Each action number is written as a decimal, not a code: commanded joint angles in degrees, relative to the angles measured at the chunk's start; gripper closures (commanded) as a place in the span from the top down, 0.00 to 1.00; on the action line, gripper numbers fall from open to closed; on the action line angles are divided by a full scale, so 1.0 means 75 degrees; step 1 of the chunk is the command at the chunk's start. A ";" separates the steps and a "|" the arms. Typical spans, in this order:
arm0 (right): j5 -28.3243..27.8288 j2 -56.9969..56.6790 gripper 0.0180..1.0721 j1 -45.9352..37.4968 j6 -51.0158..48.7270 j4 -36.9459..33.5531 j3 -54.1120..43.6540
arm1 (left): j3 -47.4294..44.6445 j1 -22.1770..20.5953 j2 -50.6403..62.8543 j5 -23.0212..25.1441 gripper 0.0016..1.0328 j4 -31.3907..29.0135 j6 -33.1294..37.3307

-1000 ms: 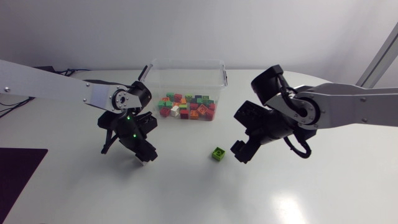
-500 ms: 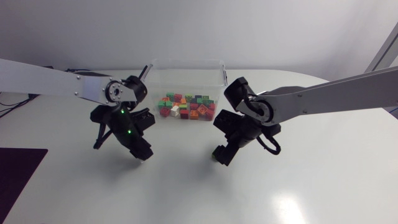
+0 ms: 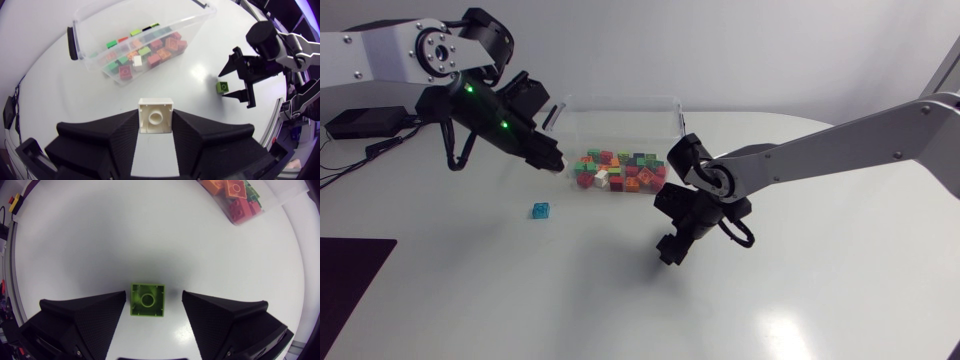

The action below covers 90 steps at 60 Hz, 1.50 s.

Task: Place the duplo bricks in the container

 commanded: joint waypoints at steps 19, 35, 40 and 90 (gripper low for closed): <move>-0.0080 -0.0012 0.26 -0.0074 -0.0196 -0.0403 0.0299 | 0.1132 -0.0018 0.0277 0.0145 0.29 0.1519 -0.1374; -0.0080 -0.0938 0.26 -0.0097 0.0026 -0.0965 0.0838 | 0.2233 -0.0112 0.1343 0.0145 0.31 0.2070 -0.1866; -0.0091 -0.1219 0.26 -0.0097 0.0085 -0.1164 0.1072 | 0.2468 -0.0088 0.1672 0.0145 0.33 0.2398 -0.2112; -0.0455 -0.0399 0.26 -0.0543 0.1444 -0.0543 0.4459 | 0.0030 0.1834 0.0078 0.0614 0.95 0.3078 0.0817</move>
